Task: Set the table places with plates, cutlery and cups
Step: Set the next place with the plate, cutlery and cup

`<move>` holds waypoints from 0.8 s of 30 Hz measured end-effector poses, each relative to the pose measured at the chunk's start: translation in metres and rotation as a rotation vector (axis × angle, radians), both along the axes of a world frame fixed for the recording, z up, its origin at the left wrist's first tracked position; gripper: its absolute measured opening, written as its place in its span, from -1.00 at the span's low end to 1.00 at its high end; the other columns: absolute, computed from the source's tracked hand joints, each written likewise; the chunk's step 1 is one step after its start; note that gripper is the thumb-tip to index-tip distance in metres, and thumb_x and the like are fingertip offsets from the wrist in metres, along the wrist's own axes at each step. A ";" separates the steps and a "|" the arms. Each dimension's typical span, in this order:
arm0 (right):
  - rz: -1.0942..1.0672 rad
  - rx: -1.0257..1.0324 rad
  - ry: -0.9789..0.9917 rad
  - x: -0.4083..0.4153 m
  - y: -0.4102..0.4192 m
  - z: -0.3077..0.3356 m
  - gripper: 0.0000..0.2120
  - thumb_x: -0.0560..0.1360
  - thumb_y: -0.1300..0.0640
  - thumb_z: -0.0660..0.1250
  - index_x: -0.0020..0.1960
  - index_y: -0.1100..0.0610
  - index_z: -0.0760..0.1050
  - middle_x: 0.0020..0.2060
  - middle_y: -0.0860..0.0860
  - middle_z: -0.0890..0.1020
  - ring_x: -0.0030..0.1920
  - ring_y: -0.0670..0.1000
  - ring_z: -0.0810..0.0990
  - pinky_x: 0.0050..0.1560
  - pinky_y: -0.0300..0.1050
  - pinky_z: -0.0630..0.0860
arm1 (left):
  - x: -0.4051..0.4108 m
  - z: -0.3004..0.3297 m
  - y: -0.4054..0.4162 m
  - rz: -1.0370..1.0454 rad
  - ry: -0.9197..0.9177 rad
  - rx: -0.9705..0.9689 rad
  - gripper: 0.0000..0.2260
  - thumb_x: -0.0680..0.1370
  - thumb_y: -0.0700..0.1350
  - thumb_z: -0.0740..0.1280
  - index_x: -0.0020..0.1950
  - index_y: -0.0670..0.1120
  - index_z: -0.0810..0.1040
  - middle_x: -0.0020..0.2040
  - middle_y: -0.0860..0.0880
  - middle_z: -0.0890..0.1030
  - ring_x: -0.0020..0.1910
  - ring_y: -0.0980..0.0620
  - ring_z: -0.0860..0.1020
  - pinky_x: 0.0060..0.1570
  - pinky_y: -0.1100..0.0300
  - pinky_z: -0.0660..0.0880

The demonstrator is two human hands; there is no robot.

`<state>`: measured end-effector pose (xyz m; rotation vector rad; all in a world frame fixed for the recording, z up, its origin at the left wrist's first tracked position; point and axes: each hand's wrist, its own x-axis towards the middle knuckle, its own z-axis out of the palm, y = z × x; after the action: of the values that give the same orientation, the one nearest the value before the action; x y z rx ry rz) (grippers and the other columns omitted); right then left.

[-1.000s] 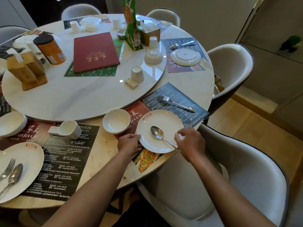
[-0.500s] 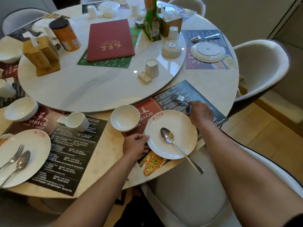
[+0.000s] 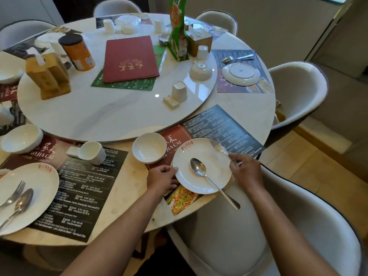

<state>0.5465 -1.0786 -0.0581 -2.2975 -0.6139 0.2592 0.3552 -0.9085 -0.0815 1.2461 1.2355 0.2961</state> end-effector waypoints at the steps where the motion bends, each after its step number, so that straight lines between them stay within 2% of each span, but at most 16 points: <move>1: -0.002 -0.014 0.007 -0.008 -0.005 -0.002 -0.73 0.53 0.24 0.38 0.20 0.06 0.67 0.07 0.01 0.66 -0.03 -0.09 0.56 -0.06 -0.20 0.49 | 0.000 0.000 0.000 0.000 0.000 0.002 -0.87 0.57 -0.08 0.46 0.01 -0.14 0.65 -0.12 -0.12 0.71 -0.29 -0.02 0.71 -0.33 0.20 0.62; 3: -0.020 -0.014 0.036 -0.021 -0.012 -0.007 -0.75 0.53 0.23 0.40 0.18 0.05 0.67 0.07 0.01 0.65 0.00 -0.07 0.56 0.03 -0.10 0.58 | 0.000 -0.001 0.000 0.000 0.002 0.003 -0.86 0.56 -0.08 0.46 0.02 -0.14 0.65 -0.11 -0.12 0.71 -0.26 -0.04 0.72 -0.31 0.18 0.64; 5: -0.020 -0.015 0.052 -0.029 -0.016 -0.011 -0.76 0.53 0.23 0.41 0.17 0.05 0.68 0.06 -0.03 0.64 0.03 -0.07 0.57 0.07 -0.09 0.58 | -0.001 -0.001 0.000 -0.001 -0.001 0.004 -0.85 0.56 -0.08 0.46 0.04 -0.15 0.65 -0.10 -0.11 0.71 -0.26 -0.02 0.72 -0.31 0.17 0.64; 8: 0.008 -0.070 0.051 -0.037 -0.019 -0.017 -0.76 0.54 0.21 0.41 0.18 0.04 0.67 0.02 -0.08 0.59 0.01 -0.10 0.53 0.03 -0.14 0.56 | 0.000 -0.001 0.000 -0.004 -0.001 0.001 -0.85 0.56 -0.08 0.46 0.05 -0.14 0.65 -0.10 -0.10 0.71 -0.26 0.00 0.72 -0.31 0.18 0.63; 17: 0.017 -0.137 0.015 -0.048 -0.015 -0.017 -0.77 0.54 0.18 0.41 0.17 0.02 0.68 -0.09 -0.09 0.51 -0.10 -0.07 0.52 -0.05 -0.04 0.58 | -0.002 -0.003 0.002 -0.011 -0.004 -0.014 -0.88 0.57 -0.11 0.46 0.01 -0.15 0.65 -0.10 -0.11 0.71 -0.23 -0.02 0.72 -0.26 0.13 0.67; 21: 0.035 -0.195 0.028 -0.053 -0.015 -0.010 -0.75 0.55 0.14 0.40 0.23 0.00 0.63 -0.01 -0.08 0.51 -0.02 -0.04 0.54 0.01 -0.04 0.58 | -0.001 -0.005 0.002 -0.018 0.016 -0.011 -0.89 0.58 -0.10 0.44 0.03 -0.13 0.63 -0.08 -0.09 0.70 -0.20 -0.01 0.72 -0.28 0.17 0.64; 24: 0.041 -0.251 0.016 -0.052 -0.013 0.000 -0.68 0.56 0.06 0.38 0.31 -0.05 0.56 0.10 -0.10 0.51 0.10 -0.01 0.55 0.11 -0.06 0.54 | 0.002 -0.005 -0.001 0.009 0.037 0.027 -0.93 0.57 -0.10 0.45 -0.04 -0.07 0.62 -0.11 -0.07 0.69 -0.22 -0.01 0.71 -0.30 0.17 0.63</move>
<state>0.4940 -1.0913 -0.0582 -2.5218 -0.6523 0.3943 0.3568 -0.9094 -0.0863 1.2744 1.2723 0.2981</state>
